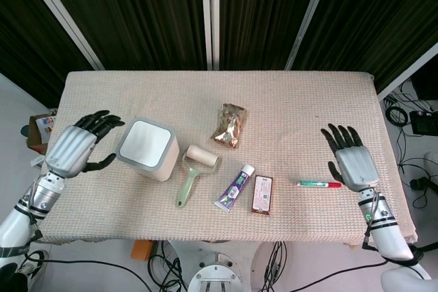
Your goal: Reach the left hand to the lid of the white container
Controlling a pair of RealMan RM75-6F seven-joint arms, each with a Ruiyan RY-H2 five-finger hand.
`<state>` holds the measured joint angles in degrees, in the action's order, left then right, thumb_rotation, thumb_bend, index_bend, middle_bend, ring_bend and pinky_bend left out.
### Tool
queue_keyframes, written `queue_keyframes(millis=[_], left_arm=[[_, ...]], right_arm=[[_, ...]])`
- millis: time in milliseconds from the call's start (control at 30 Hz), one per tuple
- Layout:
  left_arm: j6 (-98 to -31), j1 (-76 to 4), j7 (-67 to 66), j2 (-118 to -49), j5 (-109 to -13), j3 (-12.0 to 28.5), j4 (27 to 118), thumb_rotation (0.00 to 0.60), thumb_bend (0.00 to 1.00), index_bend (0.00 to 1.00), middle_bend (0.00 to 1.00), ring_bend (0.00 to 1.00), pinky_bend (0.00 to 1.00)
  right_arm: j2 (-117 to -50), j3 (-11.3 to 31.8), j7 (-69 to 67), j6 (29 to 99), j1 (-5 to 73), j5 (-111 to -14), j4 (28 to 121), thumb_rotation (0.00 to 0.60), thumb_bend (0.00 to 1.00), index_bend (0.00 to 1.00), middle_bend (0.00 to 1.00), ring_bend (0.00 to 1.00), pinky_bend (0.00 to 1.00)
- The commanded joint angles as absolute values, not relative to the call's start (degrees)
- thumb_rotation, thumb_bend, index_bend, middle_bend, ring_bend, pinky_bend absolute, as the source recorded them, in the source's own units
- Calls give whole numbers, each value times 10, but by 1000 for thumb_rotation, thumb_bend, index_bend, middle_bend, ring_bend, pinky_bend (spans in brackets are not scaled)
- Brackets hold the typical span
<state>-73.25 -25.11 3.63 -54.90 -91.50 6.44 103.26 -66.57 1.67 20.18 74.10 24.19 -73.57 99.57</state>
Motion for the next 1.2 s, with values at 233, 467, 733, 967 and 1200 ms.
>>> queue_keyframes(millis=[233,467,733,967,1200], left_arm=[[-818,-197,61,-678,-1025,-5,894,412,339,211,229,125,230],[-828,-203,73,-713,-1031,-3,863,380,348,191,229,122,230],[-814,-211,76,-725,-1021,-5,848,384,347,192,251,115,230],[-798,-223,74,-728,-1018,-6,841,384,347,192,274,111,230],[-785,-230,63,-726,-1013,-10,844,378,348,186,343,106,229]], right_arm=[[-753,-25,59,798,156,-807,803,600,367,0,0,0,0],[-771,-20,27,788,145,-814,769,600,367,0,0,0,0],[-773,-10,21,781,139,-818,762,600,367,0,0,0,0],[-773,-3,16,774,135,-819,759,600,336,0,0,0,0],[-768,0,9,756,135,-820,761,600,367,0,0,0,0]])
